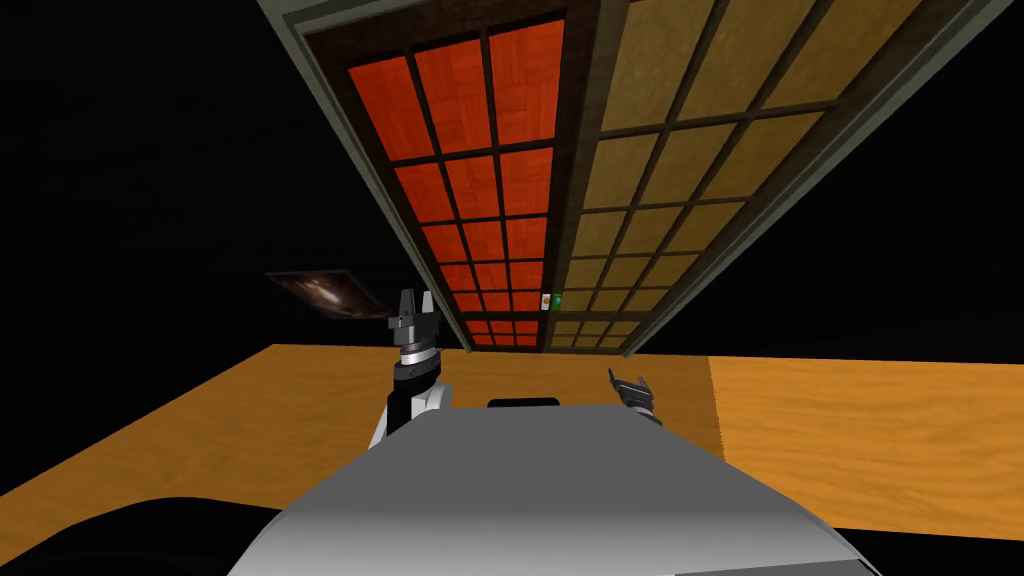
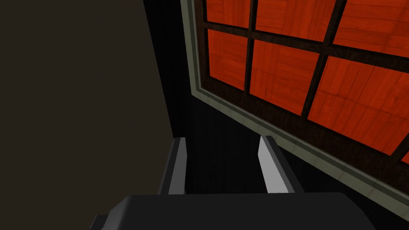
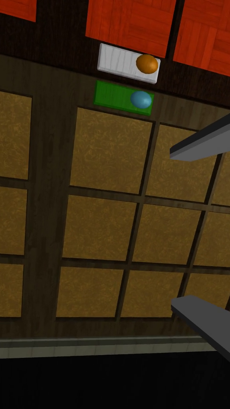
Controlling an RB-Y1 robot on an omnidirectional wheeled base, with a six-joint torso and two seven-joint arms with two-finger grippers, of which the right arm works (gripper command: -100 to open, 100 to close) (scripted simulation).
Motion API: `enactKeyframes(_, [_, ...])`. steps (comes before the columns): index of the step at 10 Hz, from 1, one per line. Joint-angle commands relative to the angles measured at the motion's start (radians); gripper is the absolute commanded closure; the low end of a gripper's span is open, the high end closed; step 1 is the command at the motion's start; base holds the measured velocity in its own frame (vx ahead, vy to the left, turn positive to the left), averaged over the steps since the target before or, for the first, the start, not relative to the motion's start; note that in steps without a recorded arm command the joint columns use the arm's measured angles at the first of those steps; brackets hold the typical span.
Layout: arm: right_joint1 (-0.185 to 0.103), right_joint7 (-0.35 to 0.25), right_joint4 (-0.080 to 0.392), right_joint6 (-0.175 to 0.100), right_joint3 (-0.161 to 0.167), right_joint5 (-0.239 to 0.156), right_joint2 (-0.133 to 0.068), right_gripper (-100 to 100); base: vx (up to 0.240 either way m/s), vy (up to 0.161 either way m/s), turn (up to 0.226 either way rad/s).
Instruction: Pull the door open
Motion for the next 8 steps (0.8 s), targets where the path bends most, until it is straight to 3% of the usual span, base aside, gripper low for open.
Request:
enactKeyframes(1, [-0.013,0.01,-0.009,0.005,0.0,-0.017,0.01,-100,0.161,-0.041,0.262])
enactKeyframes(4, [-0.052,0.023,-0.018,0.005,0.009,-0.034,0.027,-100,0.199,-0.04,0.168])
enactKeyframes(6, [-0.061,0.025,-0.02,0.004,0.012,-0.037,0.031,-100,0.136,-0.027,0.076])
enactKeyframes(8, [-0.097,0.03,-0.03,0.002,0.025,-0.041,0.045,-100,0.155,-0.031,0.153])
